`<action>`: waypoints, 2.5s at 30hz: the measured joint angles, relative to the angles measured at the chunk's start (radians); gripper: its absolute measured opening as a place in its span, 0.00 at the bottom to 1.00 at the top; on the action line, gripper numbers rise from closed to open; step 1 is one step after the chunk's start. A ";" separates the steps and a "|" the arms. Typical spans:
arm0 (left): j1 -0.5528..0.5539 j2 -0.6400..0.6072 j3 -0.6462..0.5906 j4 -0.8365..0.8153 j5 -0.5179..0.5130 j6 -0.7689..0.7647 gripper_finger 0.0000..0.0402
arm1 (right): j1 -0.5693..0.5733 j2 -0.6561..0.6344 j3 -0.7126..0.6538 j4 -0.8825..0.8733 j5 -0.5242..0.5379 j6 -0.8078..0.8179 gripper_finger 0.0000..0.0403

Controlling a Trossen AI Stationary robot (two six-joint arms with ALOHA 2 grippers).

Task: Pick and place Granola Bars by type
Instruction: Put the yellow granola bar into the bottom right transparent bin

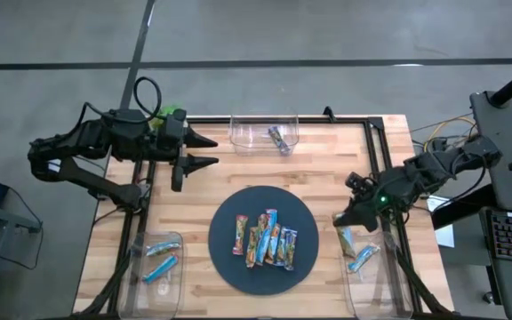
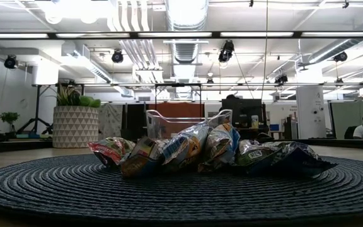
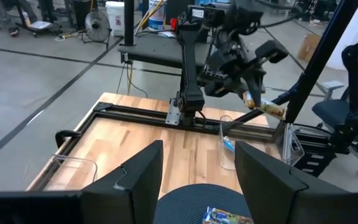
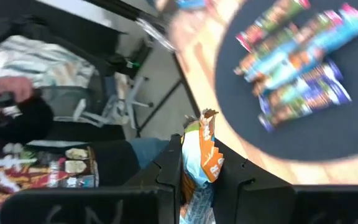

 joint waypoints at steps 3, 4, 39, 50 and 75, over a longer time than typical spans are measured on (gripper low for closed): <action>0.000 0.000 0.000 0.000 0.000 -0.001 0.45 | 0.045 0.000 0.000 -0.059 0.037 0.082 0.11; 0.000 0.000 0.000 0.000 0.000 -0.001 0.45 | 0.059 0.000 0.000 -0.078 0.051 0.110 0.11; -0.001 -0.001 0.000 -0.003 0.001 0.001 0.45 | 0.405 0.180 -0.099 -0.283 0.102 0.748 0.11; 0.000 -0.001 0.000 -0.003 0.001 0.001 0.45 | 0.449 0.289 -0.099 -0.282 0.071 0.816 0.11; -0.001 -0.003 0.001 -0.002 0.002 -0.009 0.45 | 0.454 0.409 -0.099 -0.233 0.071 0.876 0.17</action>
